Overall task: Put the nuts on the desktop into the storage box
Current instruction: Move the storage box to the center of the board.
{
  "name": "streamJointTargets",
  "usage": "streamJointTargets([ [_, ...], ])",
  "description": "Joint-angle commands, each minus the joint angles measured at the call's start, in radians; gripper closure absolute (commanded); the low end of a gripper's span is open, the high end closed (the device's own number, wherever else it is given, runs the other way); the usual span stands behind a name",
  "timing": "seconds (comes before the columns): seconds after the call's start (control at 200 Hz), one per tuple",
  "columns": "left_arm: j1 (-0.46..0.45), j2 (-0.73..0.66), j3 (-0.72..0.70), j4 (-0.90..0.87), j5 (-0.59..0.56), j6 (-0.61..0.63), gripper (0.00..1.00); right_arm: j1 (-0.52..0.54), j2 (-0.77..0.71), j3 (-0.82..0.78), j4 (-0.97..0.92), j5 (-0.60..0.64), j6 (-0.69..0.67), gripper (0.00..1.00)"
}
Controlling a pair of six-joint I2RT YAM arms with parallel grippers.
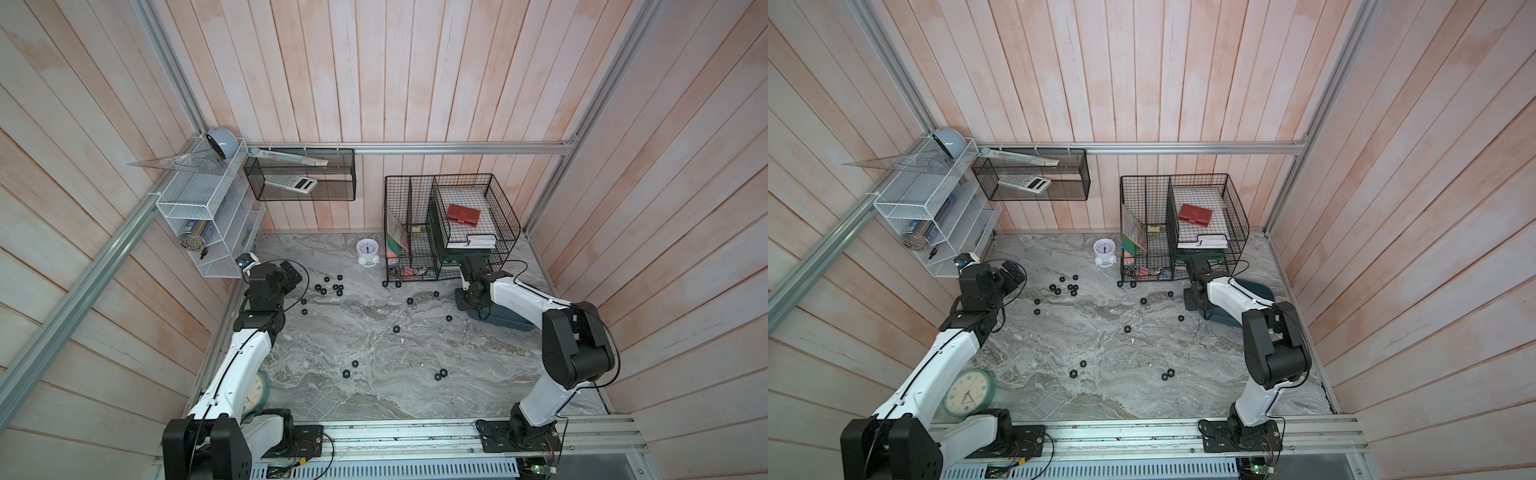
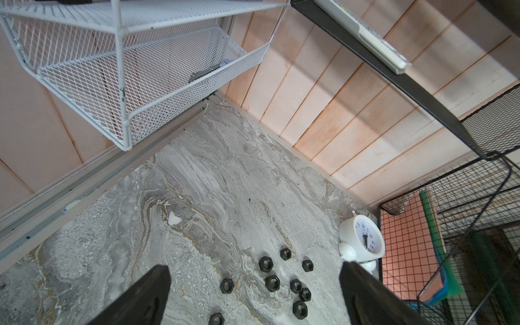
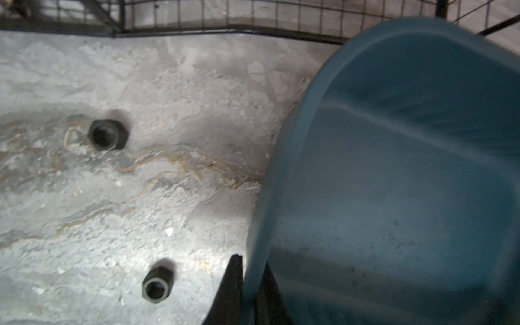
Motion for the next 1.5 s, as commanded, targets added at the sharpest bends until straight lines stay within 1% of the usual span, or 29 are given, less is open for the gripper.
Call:
streamJointTargets([
  [0.0, 0.002, -0.032, -0.012, -0.026, 0.018, 0.0, 0.0, 0.053, -0.025, -0.037, -0.056, 0.013, -0.002, 0.94],
  [0.185, 0.002, -0.064, -0.016, -0.057, 0.037, -0.004, 0.0, 0.119, 0.007, -0.011, -0.057, -0.004, 0.019, 0.95],
  [0.34, 0.002, -0.112, -0.012, -0.106, 0.049, -0.004, 0.0, 0.197, 0.072, 0.045, -0.062, -0.012, 0.061, 0.95],
  [0.54, -0.001, -0.16, -0.008, -0.164, 0.058, -0.001, 0.0, 0.296, 0.159, 0.145, -0.08, -0.016, 0.12, 0.96],
  [0.72, -0.012, -0.19, -0.021, -0.174, 0.053, -0.002, 0.0, 0.386, 0.226, 0.229, -0.108, -0.024, 0.175, 0.96],
  [0.875, -0.017, -0.213, -0.044, -0.176, 0.036, 0.002, 0.0, 0.432, 0.271, 0.284, -0.095, -0.068, 0.261, 0.97],
  [1.03, -0.028, -0.224, -0.044, -0.195, 0.028, 0.014, 0.0, 0.486, 0.332, 0.38, -0.124, -0.061, 0.284, 0.96],
  [1.155, -0.037, -0.23, -0.034, -0.213, 0.018, 0.027, 0.0, 0.508, 0.373, 0.448, -0.152, -0.06, 0.29, 0.96],
  [1.23, -0.041, -0.23, -0.03, -0.218, 0.017, 0.031, 0.0, 0.511, 0.379, 0.459, -0.165, -0.047, 0.292, 0.96],
  [1.37, -0.043, -0.226, -0.029, -0.212, 0.028, 0.027, 0.0, 0.499, 0.357, 0.439, -0.205, 0.027, 0.278, 0.96],
  [1.49, -0.043, -0.217, -0.029, -0.197, 0.038, 0.021, 0.0, 0.459, 0.294, 0.36, -0.189, 0.052, 0.253, 0.96],
])
